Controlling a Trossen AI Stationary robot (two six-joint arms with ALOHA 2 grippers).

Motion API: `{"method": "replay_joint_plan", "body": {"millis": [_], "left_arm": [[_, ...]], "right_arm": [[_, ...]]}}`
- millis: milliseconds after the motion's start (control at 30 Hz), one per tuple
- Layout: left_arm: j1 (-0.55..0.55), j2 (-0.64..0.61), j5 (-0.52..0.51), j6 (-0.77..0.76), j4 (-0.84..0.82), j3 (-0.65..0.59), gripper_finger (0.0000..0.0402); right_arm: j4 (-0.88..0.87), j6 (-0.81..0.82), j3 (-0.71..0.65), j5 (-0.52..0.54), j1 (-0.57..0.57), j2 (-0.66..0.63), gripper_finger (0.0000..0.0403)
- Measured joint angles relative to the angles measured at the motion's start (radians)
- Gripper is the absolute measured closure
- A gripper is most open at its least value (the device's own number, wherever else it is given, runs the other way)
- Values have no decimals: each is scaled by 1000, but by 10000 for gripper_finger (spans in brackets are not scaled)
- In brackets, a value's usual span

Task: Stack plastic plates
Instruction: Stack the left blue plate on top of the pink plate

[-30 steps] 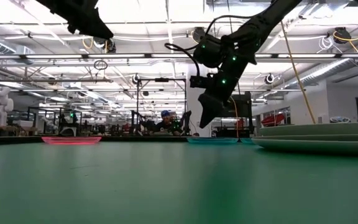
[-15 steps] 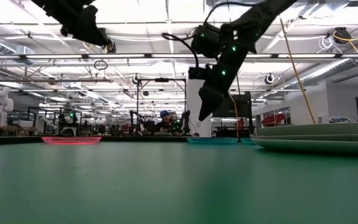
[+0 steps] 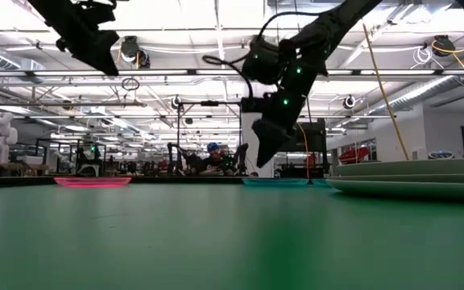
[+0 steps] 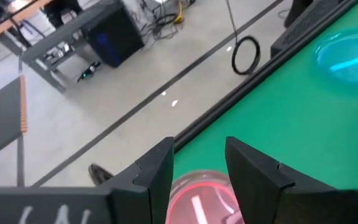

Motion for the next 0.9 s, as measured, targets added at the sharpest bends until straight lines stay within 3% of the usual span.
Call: {"method": "replay_joint_plan", "body": {"millis": [700, 900], "left_arm": [[0, 0, -7, -101, -65, 0, 249], [0, 0, -7, -110, -65, 0, 249]], "right_arm": [[26, -3, 2, -10, -84, 119, 210], [26, -38, 2, -5, -84, 121, 241]]}}
